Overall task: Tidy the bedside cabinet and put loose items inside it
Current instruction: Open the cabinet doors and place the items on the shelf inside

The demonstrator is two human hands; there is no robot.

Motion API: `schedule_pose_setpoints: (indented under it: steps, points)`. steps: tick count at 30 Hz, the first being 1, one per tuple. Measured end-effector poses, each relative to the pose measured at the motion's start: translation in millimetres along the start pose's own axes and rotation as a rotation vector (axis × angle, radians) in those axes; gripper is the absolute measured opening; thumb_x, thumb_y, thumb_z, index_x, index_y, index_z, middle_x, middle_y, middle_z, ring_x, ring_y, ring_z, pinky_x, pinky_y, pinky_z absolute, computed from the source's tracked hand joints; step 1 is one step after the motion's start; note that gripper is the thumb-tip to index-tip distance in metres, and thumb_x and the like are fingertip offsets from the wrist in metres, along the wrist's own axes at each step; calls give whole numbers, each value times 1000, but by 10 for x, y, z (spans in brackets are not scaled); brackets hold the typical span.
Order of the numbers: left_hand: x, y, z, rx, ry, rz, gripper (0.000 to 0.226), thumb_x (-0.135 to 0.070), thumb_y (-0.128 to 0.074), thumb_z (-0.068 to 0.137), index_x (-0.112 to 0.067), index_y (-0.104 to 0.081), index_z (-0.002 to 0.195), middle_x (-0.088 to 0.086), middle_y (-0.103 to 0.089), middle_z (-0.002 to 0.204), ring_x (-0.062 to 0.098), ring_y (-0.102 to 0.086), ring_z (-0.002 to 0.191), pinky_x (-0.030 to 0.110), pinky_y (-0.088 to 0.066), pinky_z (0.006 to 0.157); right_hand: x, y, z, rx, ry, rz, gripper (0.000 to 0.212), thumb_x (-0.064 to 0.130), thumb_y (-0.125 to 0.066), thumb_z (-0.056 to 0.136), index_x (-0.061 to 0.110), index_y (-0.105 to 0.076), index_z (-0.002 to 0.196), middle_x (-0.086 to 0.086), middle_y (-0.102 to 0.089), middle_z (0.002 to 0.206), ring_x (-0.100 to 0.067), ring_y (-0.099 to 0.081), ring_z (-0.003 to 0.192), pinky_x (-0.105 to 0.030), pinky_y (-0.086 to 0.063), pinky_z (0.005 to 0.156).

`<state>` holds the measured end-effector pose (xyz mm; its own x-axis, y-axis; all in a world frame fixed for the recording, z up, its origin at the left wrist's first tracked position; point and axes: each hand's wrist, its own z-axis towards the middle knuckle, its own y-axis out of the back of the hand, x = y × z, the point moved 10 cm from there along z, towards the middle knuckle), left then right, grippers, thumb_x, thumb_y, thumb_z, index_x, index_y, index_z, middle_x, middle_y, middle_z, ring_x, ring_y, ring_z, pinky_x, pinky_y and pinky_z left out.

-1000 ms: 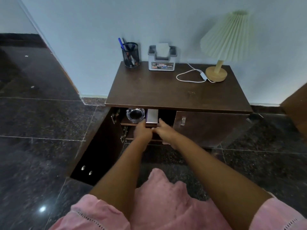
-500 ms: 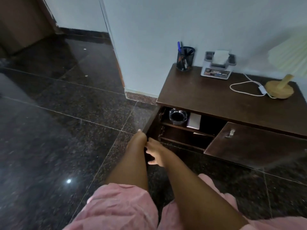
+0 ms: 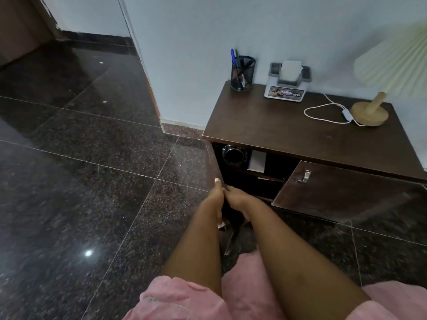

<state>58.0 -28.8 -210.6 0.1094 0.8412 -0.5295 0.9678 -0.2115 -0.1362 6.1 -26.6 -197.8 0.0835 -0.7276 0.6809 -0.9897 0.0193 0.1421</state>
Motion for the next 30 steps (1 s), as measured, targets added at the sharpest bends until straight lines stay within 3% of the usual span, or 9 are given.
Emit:
schedule_pose_setpoints:
  steps: [4, 6, 8, 11, 15, 17, 21, 23, 30]
  points:
    - [96, -513, -45, 88, -28, 14, 73, -60, -30, 93, -12, -26, 147, 18, -43, 142, 34, -44, 129, 47, -38, 107, -249, 540, 46, -182, -36, -93, 51, 53, -36, 96, 17, -59, 124, -12, -63, 120, -28, -61, 102, -35, -50, 84]
    - [97, -744, -36, 114, -39, 46, 76, -60, -35, 92, -11, -22, 148, 16, -42, 144, 31, -44, 129, 44, -40, 105, -388, 882, 17, -345, -56, -166, 61, 59, -29, 94, 13, -60, 121, -13, -63, 118, -30, -60, 103, -31, -44, 79]
    - [53, -913, 9, 114, -55, 63, 78, -60, -38, 90, -7, -26, 146, 16, -44, 143, 31, -46, 127, 45, -42, 104, -548, 1148, -6, -453, -72, -44, 66, 61, -29, 93, 9, -62, 117, -16, -63, 117, -32, -59, 104, -35, -47, 84]
    - [-4, -1078, 103, 83, -39, 33, 82, -61, -42, 88, -4, -27, 145, 19, -45, 140, 33, -48, 125, 47, -41, 105, -672, 1357, 28, -515, -58, 150, 50, 45, -38, 95, 4, -63, 110, -19, -64, 114, -34, -59, 106, -45, -48, 94]
    - [-54, -1247, 219, 46, -22, 1, 78, -58, -41, 90, -4, -27, 144, 21, -48, 137, 35, -48, 124, 47, -39, 106, -791, 1538, 4, -655, 48, 452, 36, 35, -43, 96, 10, -69, 98, -12, -69, 94, -26, -64, 89, -44, -52, 84]
    - [-100, -1348, 271, 55, -29, 2, 78, -59, -39, 91, -6, -25, 145, 20, -46, 139, 34, -47, 126, 46, -38, 107, -854, 1585, -36, -696, 129, 616, 40, 40, -39, 98, 13, -68, 103, -9, -69, 97, -22, -64, 90, -39, -52, 80]
    - [-179, -1548, 337, 73, -42, -16, 88, -68, -37, 86, -12, -16, 150, 16, -29, 151, 33, -32, 137, 47, -31, 112, -774, 1685, 29, -684, 228, 746, 47, 44, -34, 99, 12, -59, 123, -10, -60, 124, -24, -56, 116, -47, -45, 100]
    - [-209, -1653, 382, 130, -64, -66, 92, -73, -38, 82, -14, -19, 150, 15, -32, 151, 32, -36, 135, 48, -34, 110, -701, 1746, 91, -657, 246, 773, 48, 44, -34, 99, 14, -52, 132, -9, -54, 135, -24, -50, 124, -47, -42, 105]
    - [-250, -1791, 444, 318, -179, -46, 92, -81, -35, 75, -24, -30, 147, 4, -37, 150, 25, -38, 136, 46, -29, 113, -439, 1848, 233, -601, 308, 812, 53, 52, -33, 97, 27, -36, 143, -1, -45, 144, -21, -48, 126, -44, -45, 100]
